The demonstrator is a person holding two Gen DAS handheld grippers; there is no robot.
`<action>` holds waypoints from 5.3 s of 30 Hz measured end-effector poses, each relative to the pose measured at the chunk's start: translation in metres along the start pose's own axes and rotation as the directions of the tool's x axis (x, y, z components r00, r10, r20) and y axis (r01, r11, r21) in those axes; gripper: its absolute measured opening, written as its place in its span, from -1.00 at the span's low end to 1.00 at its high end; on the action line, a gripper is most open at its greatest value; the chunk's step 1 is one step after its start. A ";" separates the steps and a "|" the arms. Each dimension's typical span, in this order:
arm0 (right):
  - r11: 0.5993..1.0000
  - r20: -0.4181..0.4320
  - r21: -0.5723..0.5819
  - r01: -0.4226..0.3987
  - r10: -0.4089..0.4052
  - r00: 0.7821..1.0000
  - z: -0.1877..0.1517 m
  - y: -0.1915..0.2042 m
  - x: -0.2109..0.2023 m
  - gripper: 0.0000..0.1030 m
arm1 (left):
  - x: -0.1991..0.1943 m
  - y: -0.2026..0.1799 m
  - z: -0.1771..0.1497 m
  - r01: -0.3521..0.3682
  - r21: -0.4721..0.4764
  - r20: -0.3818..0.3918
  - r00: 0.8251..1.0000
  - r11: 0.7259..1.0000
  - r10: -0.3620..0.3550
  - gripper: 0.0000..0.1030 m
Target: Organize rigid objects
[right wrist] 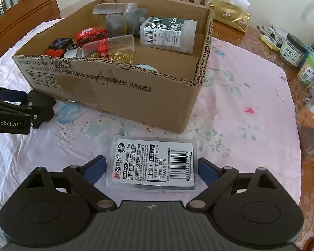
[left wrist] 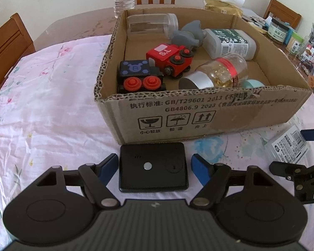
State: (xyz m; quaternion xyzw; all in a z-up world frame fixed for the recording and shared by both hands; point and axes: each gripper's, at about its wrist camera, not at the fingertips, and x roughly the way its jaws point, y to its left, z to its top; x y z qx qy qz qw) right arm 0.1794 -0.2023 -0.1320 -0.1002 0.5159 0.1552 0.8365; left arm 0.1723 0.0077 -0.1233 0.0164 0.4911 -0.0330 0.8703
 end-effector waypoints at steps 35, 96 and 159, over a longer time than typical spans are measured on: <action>0.993 0.183 -0.053 -0.106 0.114 0.977 0.100 -0.017 -0.056 0.79 | -0.094 0.011 0.069 0.108 0.167 0.114 0.985 0.980 -0.128 0.34; 0.965 0.044 0.232 0.124 -0.138 0.989 0.098 0.009 -0.115 1.00 | -0.131 -0.001 0.085 -0.105 -0.050 0.101 0.989 0.993 0.110 0.95; 0.961 0.046 0.242 0.133 -0.148 0.988 0.097 0.011 -0.117 1.00 | -0.135 -0.002 0.084 -0.119 -0.054 0.076 0.990 0.991 0.123 0.95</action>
